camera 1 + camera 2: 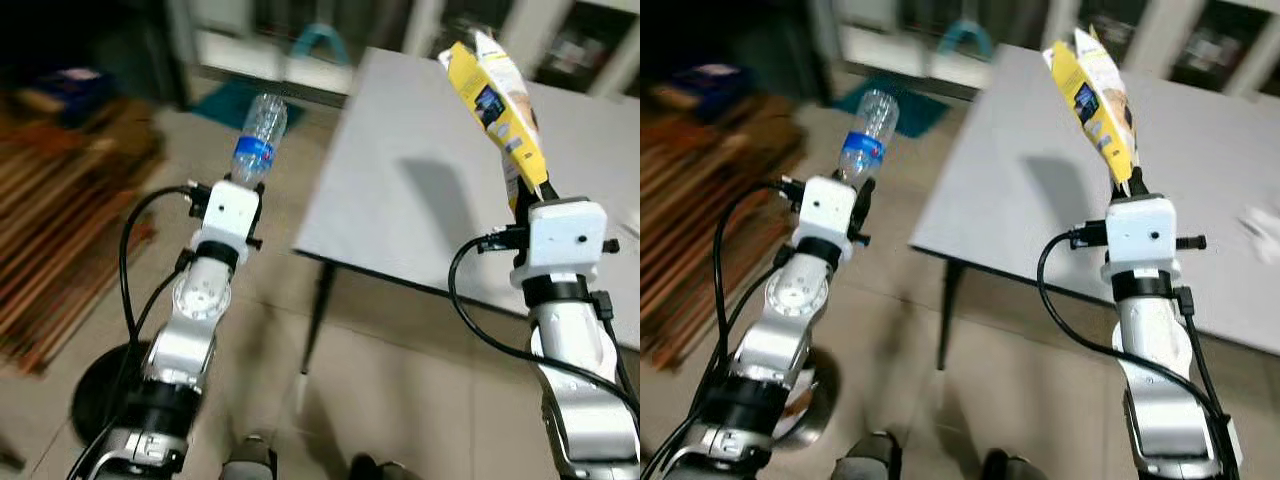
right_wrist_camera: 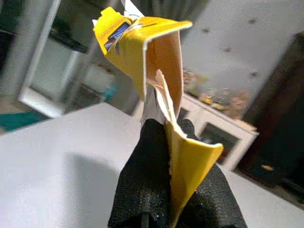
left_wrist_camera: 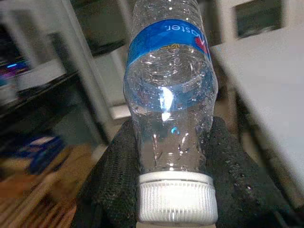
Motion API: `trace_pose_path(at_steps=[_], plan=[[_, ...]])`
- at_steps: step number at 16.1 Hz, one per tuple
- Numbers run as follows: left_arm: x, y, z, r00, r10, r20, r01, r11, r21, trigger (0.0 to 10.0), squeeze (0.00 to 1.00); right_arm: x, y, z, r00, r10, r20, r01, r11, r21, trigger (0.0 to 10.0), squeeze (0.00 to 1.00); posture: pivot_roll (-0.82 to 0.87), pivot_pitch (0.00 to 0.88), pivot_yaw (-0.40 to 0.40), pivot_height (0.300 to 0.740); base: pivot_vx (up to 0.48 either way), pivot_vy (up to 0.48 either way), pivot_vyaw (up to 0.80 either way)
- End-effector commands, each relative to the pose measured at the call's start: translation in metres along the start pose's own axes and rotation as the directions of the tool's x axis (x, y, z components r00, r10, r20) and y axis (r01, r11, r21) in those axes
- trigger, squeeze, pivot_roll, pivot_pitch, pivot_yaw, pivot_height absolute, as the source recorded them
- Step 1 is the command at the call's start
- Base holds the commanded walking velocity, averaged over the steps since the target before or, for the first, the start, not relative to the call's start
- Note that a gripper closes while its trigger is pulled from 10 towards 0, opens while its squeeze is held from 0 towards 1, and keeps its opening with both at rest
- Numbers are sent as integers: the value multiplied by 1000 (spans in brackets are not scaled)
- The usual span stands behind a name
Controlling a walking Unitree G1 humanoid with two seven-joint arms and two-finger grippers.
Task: Picking trash to rubbish bin
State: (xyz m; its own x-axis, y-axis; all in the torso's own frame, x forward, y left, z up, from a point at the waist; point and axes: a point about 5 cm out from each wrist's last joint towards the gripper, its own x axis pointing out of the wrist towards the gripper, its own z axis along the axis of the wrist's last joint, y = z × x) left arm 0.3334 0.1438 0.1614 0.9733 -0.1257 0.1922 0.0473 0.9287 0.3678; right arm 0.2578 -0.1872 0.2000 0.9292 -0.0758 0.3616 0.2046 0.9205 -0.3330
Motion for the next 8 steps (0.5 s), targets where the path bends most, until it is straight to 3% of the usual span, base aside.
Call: trace_pose_path(at_steps=[1,8], plan=[[-5,-1,-1,1000,20,8,-20,1000,13,10000,0,-5,1,2,1000,11,-19,-10,999,35,10000,0,206,109,-69,740,0,0,800],[-2,-5,3,999,35,17,-35,999,15,10000,0,-11,15,6,997,62,-50,-57,994,98,10000,0,198,109,-63,740,0,0,800]])
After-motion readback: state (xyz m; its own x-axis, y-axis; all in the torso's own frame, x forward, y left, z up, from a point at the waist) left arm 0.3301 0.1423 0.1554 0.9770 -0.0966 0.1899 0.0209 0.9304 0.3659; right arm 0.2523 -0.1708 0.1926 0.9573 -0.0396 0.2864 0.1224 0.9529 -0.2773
